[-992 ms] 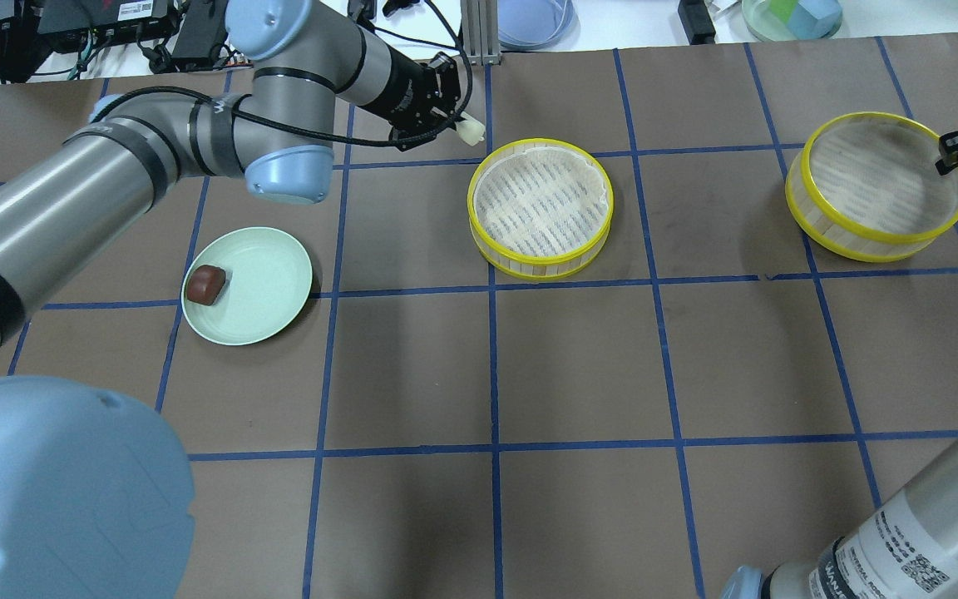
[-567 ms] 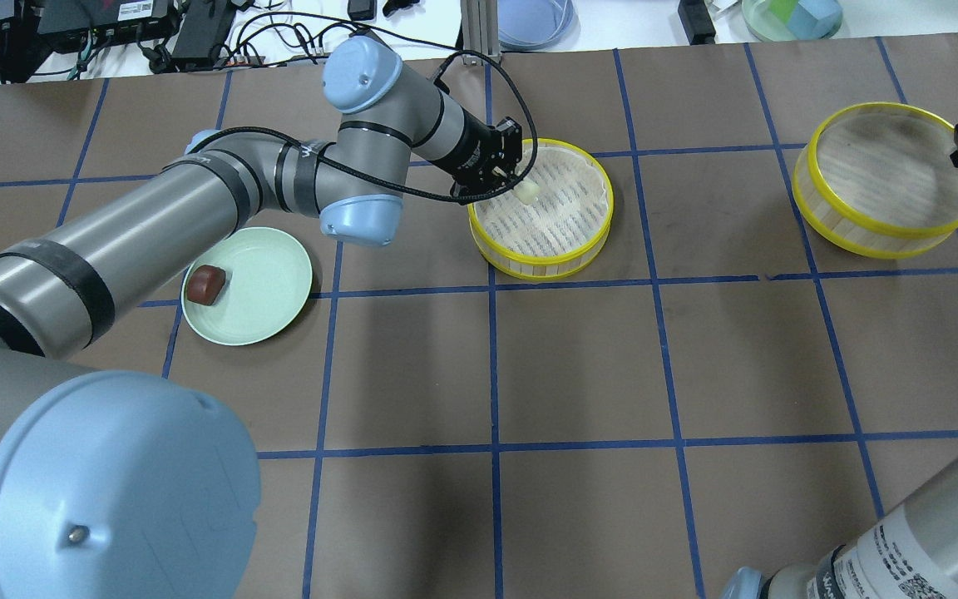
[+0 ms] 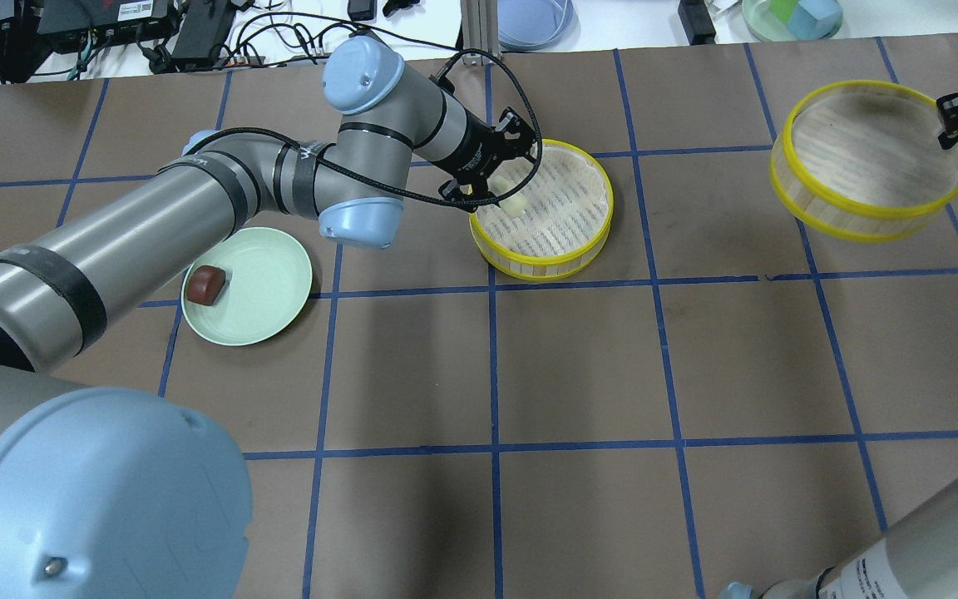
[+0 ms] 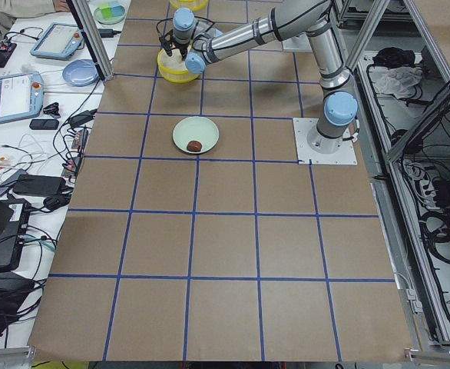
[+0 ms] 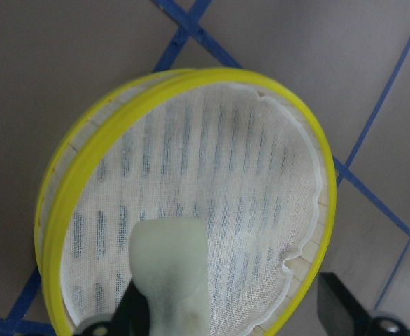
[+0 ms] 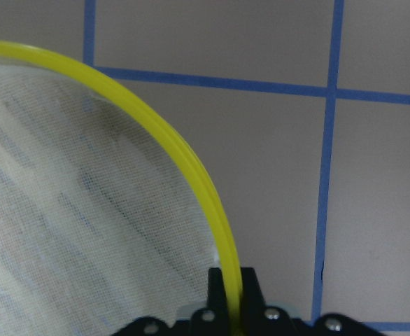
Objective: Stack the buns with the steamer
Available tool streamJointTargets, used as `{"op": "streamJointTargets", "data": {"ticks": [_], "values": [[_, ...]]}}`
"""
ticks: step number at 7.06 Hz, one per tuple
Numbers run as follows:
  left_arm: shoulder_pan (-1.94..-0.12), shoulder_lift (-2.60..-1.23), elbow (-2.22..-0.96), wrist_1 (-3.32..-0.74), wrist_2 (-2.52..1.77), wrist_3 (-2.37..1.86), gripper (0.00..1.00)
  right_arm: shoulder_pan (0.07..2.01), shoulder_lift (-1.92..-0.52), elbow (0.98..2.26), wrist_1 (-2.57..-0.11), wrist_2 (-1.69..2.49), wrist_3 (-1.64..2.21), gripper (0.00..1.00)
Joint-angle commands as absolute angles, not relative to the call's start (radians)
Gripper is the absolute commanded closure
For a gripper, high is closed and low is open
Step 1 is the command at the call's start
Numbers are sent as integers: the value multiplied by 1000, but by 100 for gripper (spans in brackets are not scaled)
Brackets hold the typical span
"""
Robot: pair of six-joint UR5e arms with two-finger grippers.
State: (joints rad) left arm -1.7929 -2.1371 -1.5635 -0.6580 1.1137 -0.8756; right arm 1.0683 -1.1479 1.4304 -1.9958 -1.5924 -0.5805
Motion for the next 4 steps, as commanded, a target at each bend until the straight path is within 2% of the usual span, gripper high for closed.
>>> {"op": "streamJointTargets", "data": {"ticks": [1, 4], "values": [[-1761, -2147, -1560, -660, 1121, -816, 0, 1156, -1207, 1456, -1988, -1617, -468, 100], [-1728, -2105, -1539, -722, 1190, -793, 0, 1186, -1254, 1494, -1994, -1608, -410, 100]]}}
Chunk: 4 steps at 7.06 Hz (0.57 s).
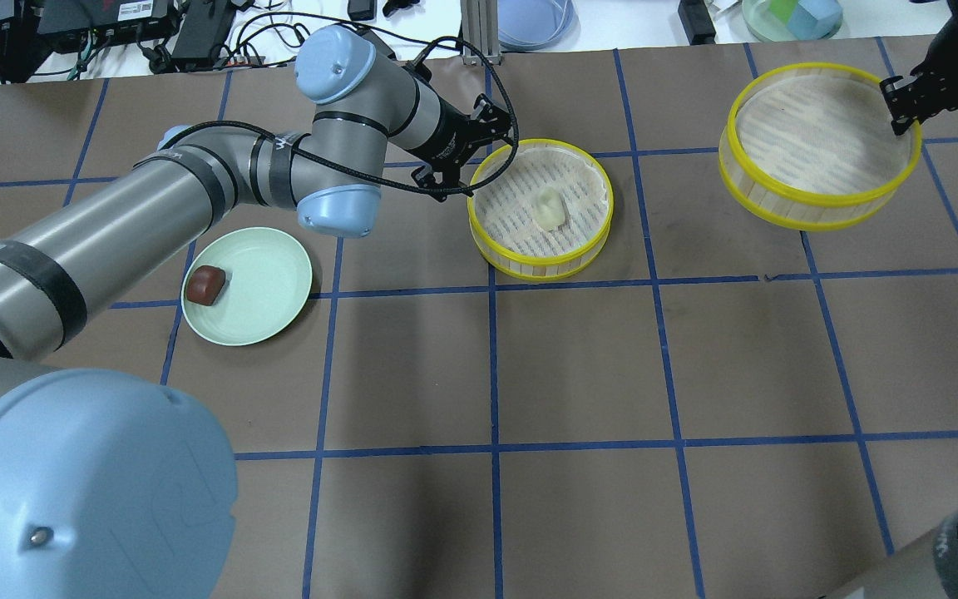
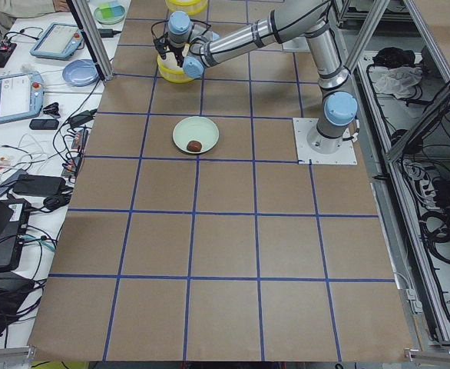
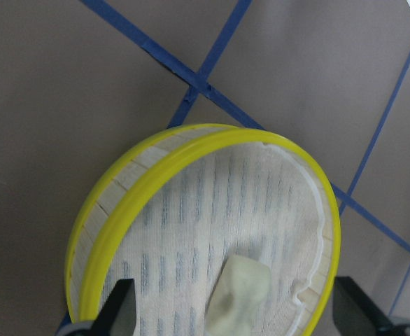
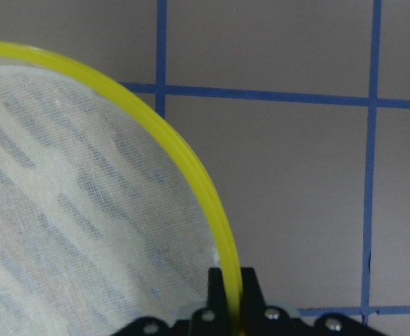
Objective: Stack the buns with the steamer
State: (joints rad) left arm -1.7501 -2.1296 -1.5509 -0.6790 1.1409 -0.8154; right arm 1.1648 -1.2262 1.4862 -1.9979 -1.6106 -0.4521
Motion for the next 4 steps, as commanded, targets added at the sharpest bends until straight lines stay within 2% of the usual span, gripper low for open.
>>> {"op": "streamJointTargets", "data": {"ticks": [1, 4], "values": [[-1648, -2058, -1529, -842, 1236, -626, 0, 1250, -1267, 1497, -1988, -1615, -340, 100], [-1407, -1910, -1529, -1130, 1506, -14, 0, 1501, -1288, 1505, -1987, -1621, 0, 100]]}}
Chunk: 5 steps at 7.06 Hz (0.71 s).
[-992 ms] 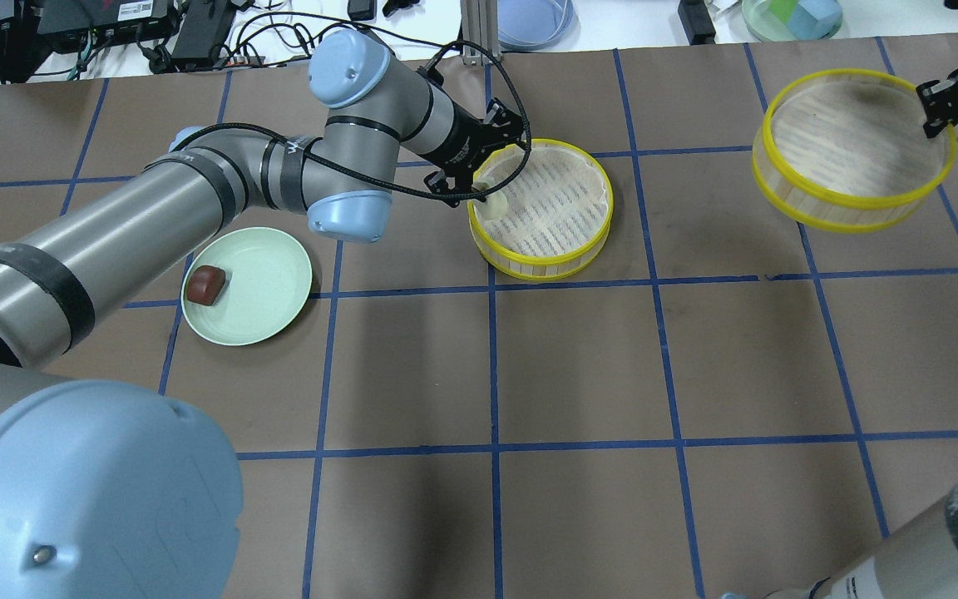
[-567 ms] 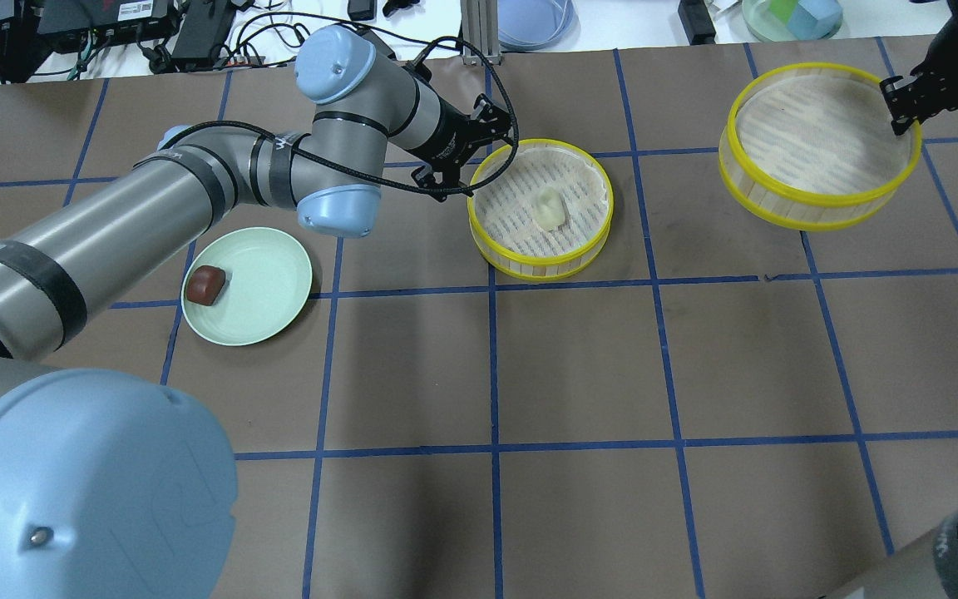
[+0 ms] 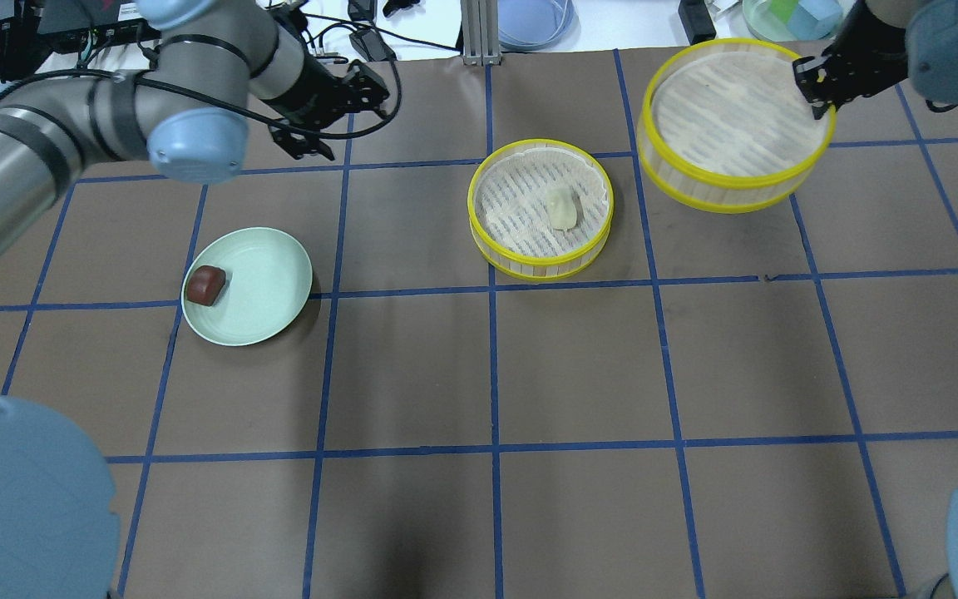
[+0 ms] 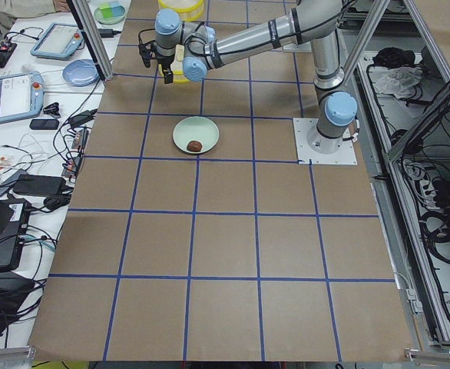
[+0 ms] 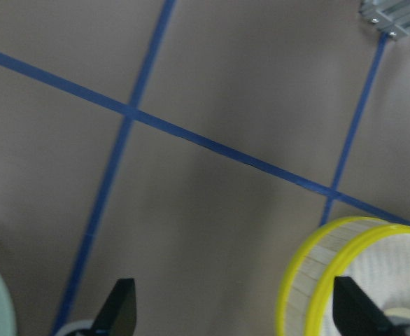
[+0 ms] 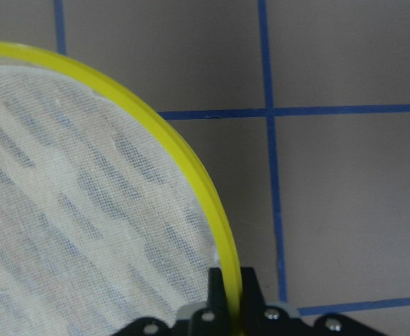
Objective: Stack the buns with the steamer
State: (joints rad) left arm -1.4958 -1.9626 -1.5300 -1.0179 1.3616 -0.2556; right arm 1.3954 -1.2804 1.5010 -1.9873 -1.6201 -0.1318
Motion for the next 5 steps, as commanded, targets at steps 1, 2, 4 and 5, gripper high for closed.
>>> {"op": "streamJointTargets", "data": {"ticks": [1, 2, 4, 5], "values": [[-1338, -1895, -1538, -1159, 1619, 162, 0, 1585, -1287, 1505, -1987, -1621, 156, 100], [-1292, -1902, -1557, -1161, 1641, 290, 0, 1613, -1269, 1514, -1990, -1606, 191, 100], [-1284, -1953, -1688, -1069, 1628, 374, 0, 1623, -1177, 1563, -2131, -1585, 192, 100], [-1284, -1989, -1731, -952, 1623, 403, 0, 1623, -1155, 1565, -2128, -1583, 193, 100]]}}
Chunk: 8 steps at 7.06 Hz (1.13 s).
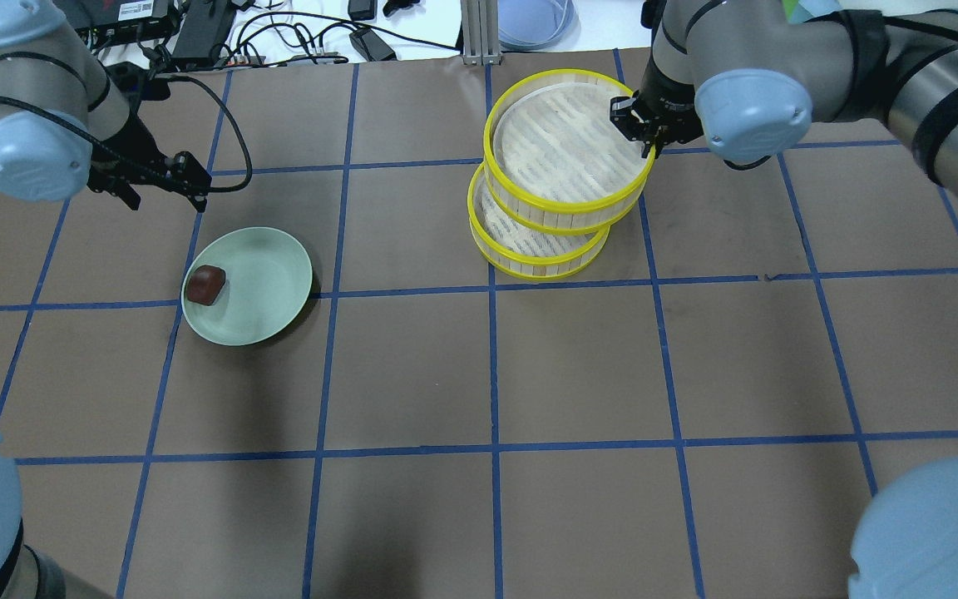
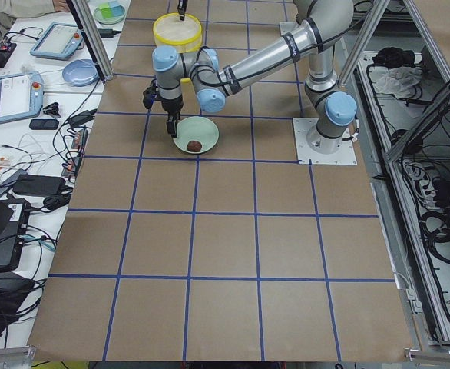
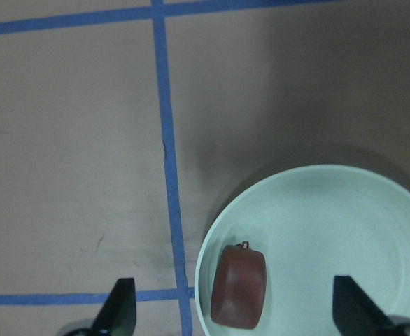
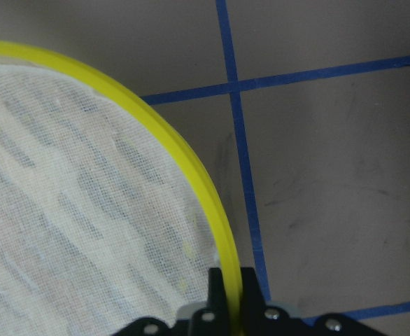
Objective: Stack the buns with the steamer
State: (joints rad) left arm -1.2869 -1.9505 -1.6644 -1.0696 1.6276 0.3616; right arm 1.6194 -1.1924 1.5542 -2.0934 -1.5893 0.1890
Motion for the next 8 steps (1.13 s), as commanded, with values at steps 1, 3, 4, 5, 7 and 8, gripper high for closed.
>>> {"op": "streamJointTargets", "data": {"ticks": [1, 3, 4, 5, 7, 8], "values": [[-1284, -2018, -1742, -950, 1623, 438, 0, 1626, -1155, 1572, -2123, -1582, 227, 100], [-1282, -2037, -1743, -962, 1609, 443, 0, 1628, -1147, 1597, -2128, -1536, 268, 100], [-1282, -2030, -1733, -1021, 1600, 436, 17, 1647, -1146, 1601, -2137, -1537, 275, 100], [-1282, -2031, -1733, -1040, 1600, 428, 41, 1660, -1143, 1601, -2138, -1548, 273, 100], [-1282, -2023, -1733, -1104, 1608, 428, 73, 1660, -1143, 1600, -2151, -1549, 259, 100], [-1282, -2020, -1732, -1115, 1614, 429, 100, 1658, -1146, 1597, -2161, -1551, 258, 100]]}}
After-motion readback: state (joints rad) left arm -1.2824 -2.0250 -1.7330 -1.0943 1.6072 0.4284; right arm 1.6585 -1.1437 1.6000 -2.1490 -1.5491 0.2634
